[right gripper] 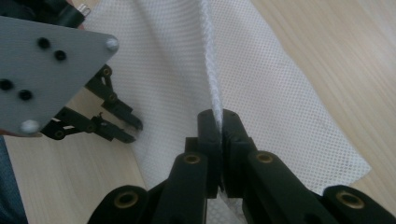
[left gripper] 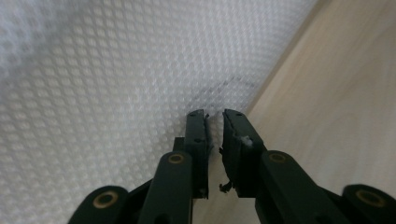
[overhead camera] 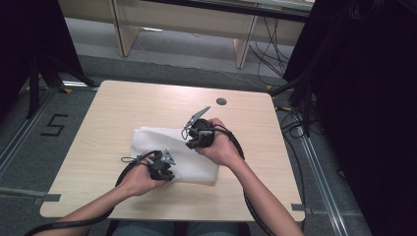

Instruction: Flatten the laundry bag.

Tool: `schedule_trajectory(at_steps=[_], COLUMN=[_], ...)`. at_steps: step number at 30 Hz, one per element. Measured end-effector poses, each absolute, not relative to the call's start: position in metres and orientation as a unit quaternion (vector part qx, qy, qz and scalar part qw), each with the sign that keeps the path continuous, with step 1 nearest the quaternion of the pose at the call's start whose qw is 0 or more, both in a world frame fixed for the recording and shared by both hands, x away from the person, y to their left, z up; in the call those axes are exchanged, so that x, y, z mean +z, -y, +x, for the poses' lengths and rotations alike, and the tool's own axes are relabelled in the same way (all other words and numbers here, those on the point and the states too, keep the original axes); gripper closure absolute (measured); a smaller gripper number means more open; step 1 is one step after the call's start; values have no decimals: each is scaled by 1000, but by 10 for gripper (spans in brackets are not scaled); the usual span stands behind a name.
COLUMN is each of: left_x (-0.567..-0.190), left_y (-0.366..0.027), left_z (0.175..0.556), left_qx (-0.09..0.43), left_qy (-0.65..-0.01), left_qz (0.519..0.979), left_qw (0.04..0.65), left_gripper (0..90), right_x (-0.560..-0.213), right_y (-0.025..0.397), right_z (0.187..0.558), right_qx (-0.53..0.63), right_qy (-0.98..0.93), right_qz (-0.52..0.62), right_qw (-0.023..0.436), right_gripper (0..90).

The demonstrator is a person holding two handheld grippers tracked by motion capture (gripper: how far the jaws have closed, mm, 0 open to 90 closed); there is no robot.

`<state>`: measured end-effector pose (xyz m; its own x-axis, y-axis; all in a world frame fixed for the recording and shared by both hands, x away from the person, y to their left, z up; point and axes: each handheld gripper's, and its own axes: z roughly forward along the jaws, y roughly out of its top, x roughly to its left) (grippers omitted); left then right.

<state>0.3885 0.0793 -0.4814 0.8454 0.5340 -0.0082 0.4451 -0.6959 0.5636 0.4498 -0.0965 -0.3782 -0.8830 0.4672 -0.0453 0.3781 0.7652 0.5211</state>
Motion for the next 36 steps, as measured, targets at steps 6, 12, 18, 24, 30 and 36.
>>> schedule_trajectory(at_steps=[6,12,18,24,30,36], left_x=[-486,-491,-493,-488,-485,-491], left_y=[-71,-74,-76,-76,-71,-72], left_z=[387,401,407,395,394,402], left_qx=[78,92,100,98,114,117], left_qy=[-251,-266,-280,-270,-261,-274], left_qz=[923,914,904,905,901,896], left_qw=[281,293,307,314,327,329], left_gripper=[856,875,858,857,869,874], right_x=[-374,-372,-372,-373,-373,-374], right_y=[97,99,100,101,101,100], right_z=[445,435,431,432,431,425], right_qx=[273,281,286,289,292,289], right_qy=[-931,-931,-929,-929,-927,-930], right_qz=[227,219,219,216,216,212], right_qw=[86,80,82,86,88,81], right_gripper=[885,884,884,885,884,886])
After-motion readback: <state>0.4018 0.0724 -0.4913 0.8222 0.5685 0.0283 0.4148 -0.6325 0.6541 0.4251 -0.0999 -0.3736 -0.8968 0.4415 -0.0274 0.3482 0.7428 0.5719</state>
